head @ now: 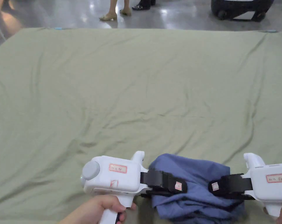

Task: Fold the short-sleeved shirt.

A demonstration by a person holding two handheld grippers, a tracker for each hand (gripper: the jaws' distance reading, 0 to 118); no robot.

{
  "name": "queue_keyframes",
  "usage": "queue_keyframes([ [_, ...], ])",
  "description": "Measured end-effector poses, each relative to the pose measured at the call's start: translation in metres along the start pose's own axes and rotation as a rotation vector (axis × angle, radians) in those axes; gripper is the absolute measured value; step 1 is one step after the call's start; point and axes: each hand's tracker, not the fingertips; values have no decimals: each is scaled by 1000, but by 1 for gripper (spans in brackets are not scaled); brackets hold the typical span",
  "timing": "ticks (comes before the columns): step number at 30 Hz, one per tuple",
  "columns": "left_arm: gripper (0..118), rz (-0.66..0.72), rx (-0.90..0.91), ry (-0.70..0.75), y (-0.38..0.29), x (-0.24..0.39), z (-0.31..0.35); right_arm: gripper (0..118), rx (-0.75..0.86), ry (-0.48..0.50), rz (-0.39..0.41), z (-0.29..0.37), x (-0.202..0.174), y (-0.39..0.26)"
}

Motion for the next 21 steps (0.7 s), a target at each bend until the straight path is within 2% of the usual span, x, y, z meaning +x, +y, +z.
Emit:
queue_keyframes([
  [1, 19, 4, 1, 66, -1, -2, -3, 0, 4, -5, 5, 0, 0, -1],
  [3, 19, 23, -3, -31, -1, -2, 5, 0, 11, -6, 9, 2, -3, -3],
  [7, 19, -68, -3, 44, -1, 15, 19, 0, 68, 4, 39, 16, -18, -9],
  [11, 19, -125, -16, 106, 4, 38, 48, 0, 178, 123, 35, 45, -30, -13],
  [13, 19, -208, -22, 202, 7, 52, 78, 0, 233, 152, 36, 64, -38, -15],
  [15, 19, -233, -33, 277, 12, 61, 113, 0, 250, 159, 47, 78, -47, -18],
  [18, 19, -317, -87, 427, 26, 66, 177, 0, 257, 162, 108, 93, -65, -25],
  [21, 19, -275, -98, 633, 41, 57, 240, 0, 258, 155, 149, 97, -85, -33],
])
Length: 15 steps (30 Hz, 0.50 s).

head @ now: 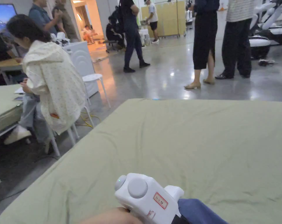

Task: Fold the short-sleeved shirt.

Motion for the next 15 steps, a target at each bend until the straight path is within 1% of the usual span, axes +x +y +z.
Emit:
queue_keyframes([
  [3, 19, 10, -53, 182, -2, -51, 39, 0, -1, 16, 19, -2, -14, -6],
  [5, 19, 57, -48, 289, -5, -87, 67, 0, -17, 22, 29, -6, -21, -12],
  [7, 19, 81, -72, 391, -10, -118, 88, 0, -38, 5, 44, -10, -30, -16],
  [9, 19, 168, -121, 452, -17, -154, 101, 0, -53, -9, 67, -13, -36, -20],
  [10, 19, 200, -144, 510, -21, -170, 106, 0, -58, -10, 67, -14, -37, -22],
  [11, 19, 200, -169, 595, -26, -181, 109, 0, -60, -13, 65, -14, -38, -22],
  [13, 19, 225, -199, 698, -35, -203, 114, 0, -64, -15, 62, -15, -41, -22],
  [15, 19, 272, -239, 729, -44, -221, 117, 0, -65, -23, 59, -15, -43, -20],
])
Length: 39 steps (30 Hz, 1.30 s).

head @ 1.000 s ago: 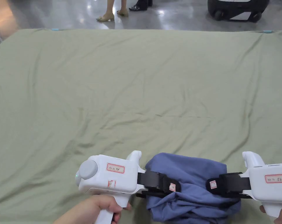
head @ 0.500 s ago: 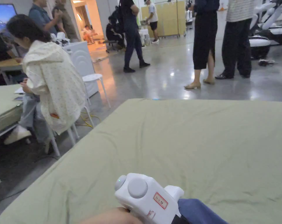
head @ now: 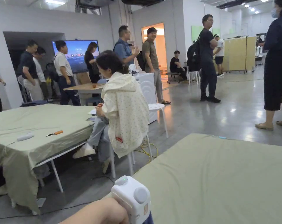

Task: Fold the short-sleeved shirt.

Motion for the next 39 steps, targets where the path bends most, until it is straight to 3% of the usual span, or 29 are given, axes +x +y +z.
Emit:
queue_keyframes([
  [5, 19, 64, 3, -37, -6, -22, -16, 0, 5, -8, 11, -4, -10, 6],
  [6, 28, 66, 14, -27, -8, -20, -17, 0, 6, -6, 14, -5, -13, 7],
  [7, 48, 77, 41, 27, -9, -21, -17, 0, 7, -3, 21, -7, -16, 8],
  [9, 105, 149, 138, 110, -12, -27, -12, 0, 4, 0, 34, -10, -20, 9],
  [10, 110, 192, 198, 73, -17, -32, -5, 0, -1, -4, 45, -12, -23, 10],
  [12, 110, 292, 278, 21, -25, -41, 13, 0, -1, -7, 68, -15, -28, 13],
  [14, 110, 314, 384, 98, -37, -39, 38, 0, 8, 0, 82, -16, -32, 16],
  [16, 110, 293, 651, 255, -57, -19, 74, 0, 41, -33, 127, -16, -36, 21],
  [19, 110, 361, 912, 263, -92, 24, 127, 0, 74, -109, 178, -17, -39, 27],
  [20, 107, 369, 987, 184, -105, 40, 143, 0, 87, -141, 197, -16, -43, 30],
  [21, 92, 370, 1057, 116, -117, 59, 159, 0, 96, -165, 219, -15, -45, 32],
  [22, 72, 356, 1092, 89, -126, 80, 173, 0, 118, -196, 244, -13, -48, 33],
  [24, 14, 355, 1271, 120, -151, 130, 194, 0, 169, -231, 269, -7, -55, 33],
  [25, 0, 326, 1321, 120, -159, 156, 204, 0, 202, -247, 281, -2, -60, 33],
  [28, 0, 274, 1407, 31, -175, 220, 227, 0, 303, -319, 312, 11, -76, 36],
  [31, 0, 283, 1425, -34, -180, 278, 239, 0, 458, -485, 361, 24, -101, 38],
  [34, 0, 238, 1468, -156, -187, 326, 243, 0, 635, -676, 469, 40, -108, 33],
  [39, 0, 168, 1537, -181, -203, 373, 251, 0, 811, -818, 475, 71, -119, 24],
])
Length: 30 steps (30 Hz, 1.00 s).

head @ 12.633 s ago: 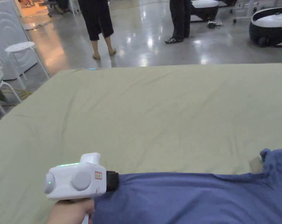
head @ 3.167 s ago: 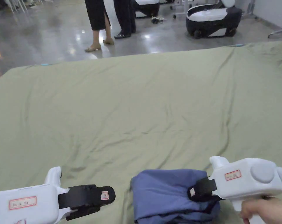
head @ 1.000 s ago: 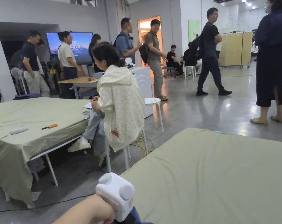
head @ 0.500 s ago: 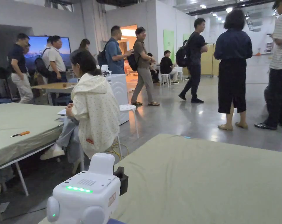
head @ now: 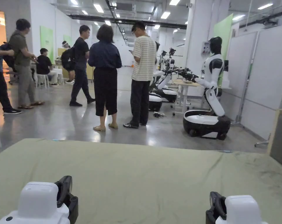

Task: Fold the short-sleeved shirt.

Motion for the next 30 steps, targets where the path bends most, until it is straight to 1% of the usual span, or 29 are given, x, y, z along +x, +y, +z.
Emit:
queue_keyframes([
  [1, 0, 5, -1, -10, 2, 5, 2, 0, 3, -19, -1, 2, 3, 2],
  [3, 0, 15, 16, -17, 4, 12, 4, 0, -5, -5, -11, 6, 10, 4],
  [7, 0, -6, 25, -28, 7, 22, 5, 0, 10, -23, -23, 14, 20, 2],
  [12, 0, 14, -11, -33, 9, 25, -1, 0, 6, -21, -31, 17, 23, -1],
  [25, 0, 13, -6, -39, 20, 31, -3, 0, 30, -2, 5, 18, 12, 11],
  [27, 0, 17, -8, -31, 20, 31, -3, 0, 38, -19, 13, 18, 10, 11],
  [28, 0, 21, -15, -24, 20, 31, -4, 2, 41, -24, 9, 17, 10, 11],
  [29, 0, 25, -21, -22, 20, 31, -5, 9, 43, -26, 3, 18, 11, 11],
  [30, 10, 30, -26, -19, 20, 30, -5, 27, 43, -27, -5, 17, 11, 11],
])
